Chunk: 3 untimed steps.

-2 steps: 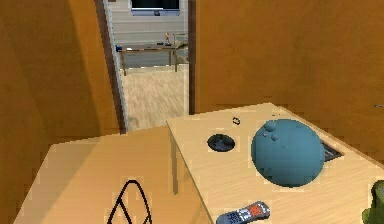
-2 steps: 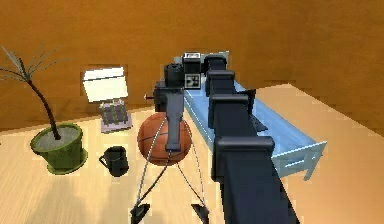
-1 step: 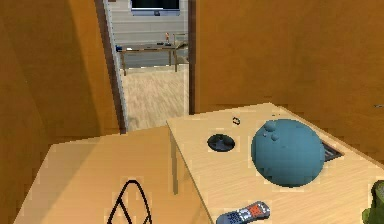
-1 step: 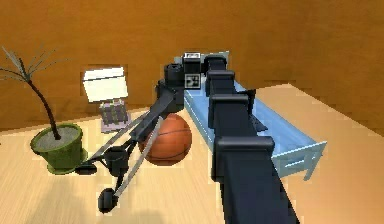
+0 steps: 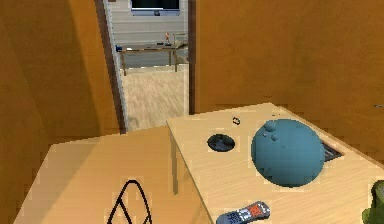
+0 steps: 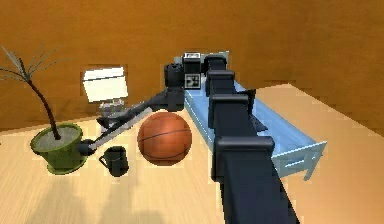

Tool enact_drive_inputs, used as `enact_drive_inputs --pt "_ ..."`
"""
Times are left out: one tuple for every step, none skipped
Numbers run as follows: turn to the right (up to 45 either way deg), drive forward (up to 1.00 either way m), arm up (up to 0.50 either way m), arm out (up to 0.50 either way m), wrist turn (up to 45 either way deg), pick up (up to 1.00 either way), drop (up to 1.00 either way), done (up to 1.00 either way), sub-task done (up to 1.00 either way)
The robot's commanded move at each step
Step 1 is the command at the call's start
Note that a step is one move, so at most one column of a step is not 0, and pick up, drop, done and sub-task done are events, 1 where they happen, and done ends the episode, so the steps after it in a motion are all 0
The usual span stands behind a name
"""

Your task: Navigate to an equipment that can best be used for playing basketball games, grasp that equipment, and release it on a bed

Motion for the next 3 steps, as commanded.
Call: enact_drive_inputs --pt "0.0 0.0 0.0 0.0 45.0 0.0 0.0 0.0 0.0" --pt "0.0 0.0 0.0 0.0 21.0 0.0 0.0 0.0 0.0" --pt "0.0 0.0 -0.24 0.0 0.0 0.0 0.0 0.0 0.0"
